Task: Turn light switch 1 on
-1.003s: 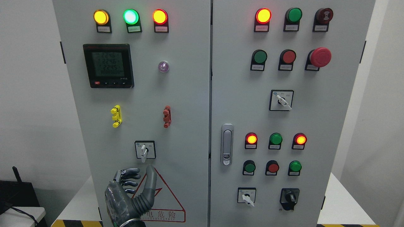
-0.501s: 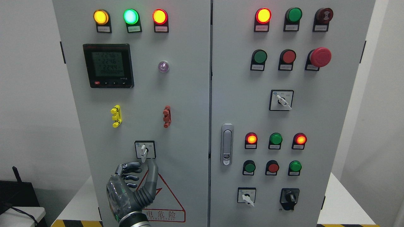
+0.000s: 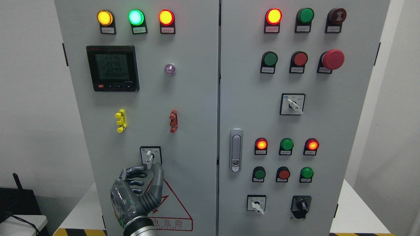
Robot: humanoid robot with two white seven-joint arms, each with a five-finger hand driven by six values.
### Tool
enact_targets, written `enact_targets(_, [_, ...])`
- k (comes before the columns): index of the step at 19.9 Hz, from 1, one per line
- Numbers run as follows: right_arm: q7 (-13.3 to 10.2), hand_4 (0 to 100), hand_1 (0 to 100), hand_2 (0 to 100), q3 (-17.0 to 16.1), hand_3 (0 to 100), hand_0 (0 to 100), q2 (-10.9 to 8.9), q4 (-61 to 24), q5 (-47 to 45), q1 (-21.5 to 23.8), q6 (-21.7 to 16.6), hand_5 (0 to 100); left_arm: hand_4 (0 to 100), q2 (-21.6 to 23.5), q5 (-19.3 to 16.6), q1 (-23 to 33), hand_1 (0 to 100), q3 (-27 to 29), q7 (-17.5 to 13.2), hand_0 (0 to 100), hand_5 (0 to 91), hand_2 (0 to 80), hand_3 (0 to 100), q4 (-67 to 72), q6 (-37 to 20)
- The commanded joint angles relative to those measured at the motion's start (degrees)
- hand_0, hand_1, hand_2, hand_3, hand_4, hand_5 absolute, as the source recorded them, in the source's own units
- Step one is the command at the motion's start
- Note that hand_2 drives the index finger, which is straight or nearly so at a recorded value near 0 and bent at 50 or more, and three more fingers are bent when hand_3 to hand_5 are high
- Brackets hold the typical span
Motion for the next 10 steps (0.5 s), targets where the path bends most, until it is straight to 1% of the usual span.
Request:
enact_targets(1, [0.04,0,39,0,0.0,0,12,0.0,0.03,-0.97,0.0,-0.01,0,70,-0.06,1.54,-1.11,59,0.64,0.18,16,65.9,49.4,63,0.93,0.0])
enact_targets(3, [-0.05,0,39,0,0.0,0,12,0.0,-0.05,-0.97,0.0,-0.01,0,70,-0.06,1.81,-1.38,59,0.64,0.45,16,66.0,49.6,63,1.1,0.26])
enact_targets(6, [-0.05,0,39,0,0.0,0,12,0.0,0.03,-0.97,0.0,-0.01,0,70,-0.06,3.38,-2.34,59,0.56,0.97,16,66.0,49.7,63,1.28,0.35])
enact_targets(10, [-0.05,0,39,0,0.0,0,12,0.0,0.03,-1.06,0.0,-0.01,0,70,-0.06,3.48,-2.7,59,0.64,1.15,17,66.1,50.0,63,1.37,0.35])
